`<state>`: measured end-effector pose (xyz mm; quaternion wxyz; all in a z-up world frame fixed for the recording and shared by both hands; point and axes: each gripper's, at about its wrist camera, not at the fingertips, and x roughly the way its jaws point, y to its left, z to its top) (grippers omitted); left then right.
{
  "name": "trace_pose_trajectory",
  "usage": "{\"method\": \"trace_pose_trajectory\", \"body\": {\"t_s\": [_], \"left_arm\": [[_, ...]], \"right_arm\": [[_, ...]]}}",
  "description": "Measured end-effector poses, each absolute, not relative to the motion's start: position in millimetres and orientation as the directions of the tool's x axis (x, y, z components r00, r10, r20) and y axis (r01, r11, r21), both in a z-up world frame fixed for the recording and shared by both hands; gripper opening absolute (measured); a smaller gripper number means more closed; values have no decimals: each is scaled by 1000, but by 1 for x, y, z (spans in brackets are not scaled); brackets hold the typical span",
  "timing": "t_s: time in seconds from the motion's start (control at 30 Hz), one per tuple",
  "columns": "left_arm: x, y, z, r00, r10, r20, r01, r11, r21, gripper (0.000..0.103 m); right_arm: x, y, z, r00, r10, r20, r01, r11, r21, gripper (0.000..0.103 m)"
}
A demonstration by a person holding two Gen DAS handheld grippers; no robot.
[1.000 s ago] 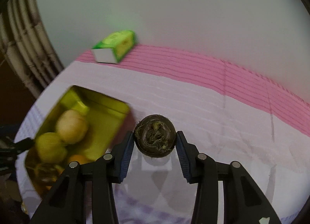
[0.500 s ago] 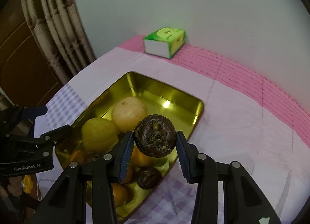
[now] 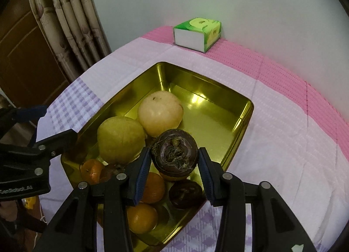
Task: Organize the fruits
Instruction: 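Carry the last dark brown fruit with the right gripper into the tin tray, then open the right gripper to release the dark brown fruit in the tray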
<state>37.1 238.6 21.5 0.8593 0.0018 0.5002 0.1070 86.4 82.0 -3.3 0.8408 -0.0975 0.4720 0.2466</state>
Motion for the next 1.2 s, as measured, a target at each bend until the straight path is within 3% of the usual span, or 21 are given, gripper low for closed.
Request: {"method": "trace_pose_trajectory", "body": {"t_s": [0.87, 1.2], "left_arm": [[32, 237, 17, 450, 199, -871, -179, 975, 130, 86], [28, 231, 20, 452, 198, -870, -167, 977, 135, 86]], "right_arm": [[87, 89, -21, 404, 302, -864, -500, 863, 68, 42], [78, 78, -6, 425, 300, -854, -469, 880, 77, 69]]}}
